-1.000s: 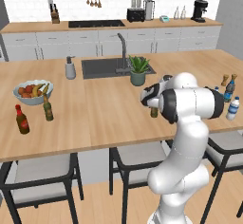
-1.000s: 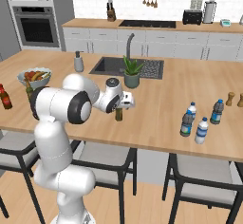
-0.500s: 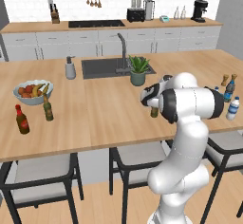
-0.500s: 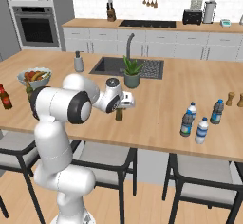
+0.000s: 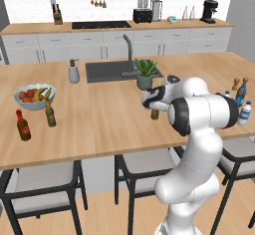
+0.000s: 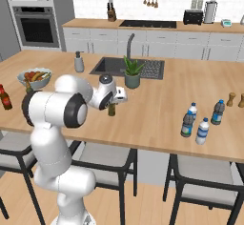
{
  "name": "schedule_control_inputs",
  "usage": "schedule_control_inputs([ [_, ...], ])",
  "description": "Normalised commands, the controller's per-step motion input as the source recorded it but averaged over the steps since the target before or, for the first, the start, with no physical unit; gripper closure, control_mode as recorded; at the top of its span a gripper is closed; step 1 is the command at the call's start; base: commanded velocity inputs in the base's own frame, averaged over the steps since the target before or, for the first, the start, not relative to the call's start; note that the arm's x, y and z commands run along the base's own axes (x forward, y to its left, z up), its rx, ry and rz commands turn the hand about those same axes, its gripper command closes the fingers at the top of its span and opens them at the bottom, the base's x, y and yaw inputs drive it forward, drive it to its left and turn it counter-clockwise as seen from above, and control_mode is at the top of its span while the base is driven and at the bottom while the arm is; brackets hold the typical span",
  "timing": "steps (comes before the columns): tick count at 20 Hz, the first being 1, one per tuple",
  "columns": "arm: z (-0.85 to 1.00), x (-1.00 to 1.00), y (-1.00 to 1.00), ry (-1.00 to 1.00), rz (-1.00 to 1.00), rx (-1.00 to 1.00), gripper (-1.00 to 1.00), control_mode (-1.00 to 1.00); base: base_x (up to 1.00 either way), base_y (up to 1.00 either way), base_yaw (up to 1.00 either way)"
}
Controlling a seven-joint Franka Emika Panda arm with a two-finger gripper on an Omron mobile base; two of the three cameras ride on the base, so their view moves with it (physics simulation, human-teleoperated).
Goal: Move the plastic bottles in the middle to the plastics group, and the glass bottles in the middle to the glass group.
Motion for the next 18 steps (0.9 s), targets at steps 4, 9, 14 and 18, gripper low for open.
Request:
schedule_control_inputs([
  [4, 0.33, 0.0, 1.0, 0.0, 0.33, 0.0, 1.0, -1.0, 0.0, 0.0, 0.0],
  [9, 0.09, -0.02, 1.0, -0.02, 0.41, 0.0, 1.0, -1.0, 0.0, 0.0, 0.0],
  [14, 0.0, 0.0, 1.0, -0.05, 0.41, 0.0, 1.0, -1.0, 0.0, 0.0, 0.0],
  [18, 0.0, 0.0, 1.0, -0.05, 0.36, 0.0, 1.0, -1.0, 0.0, 0.0, 0.0],
])
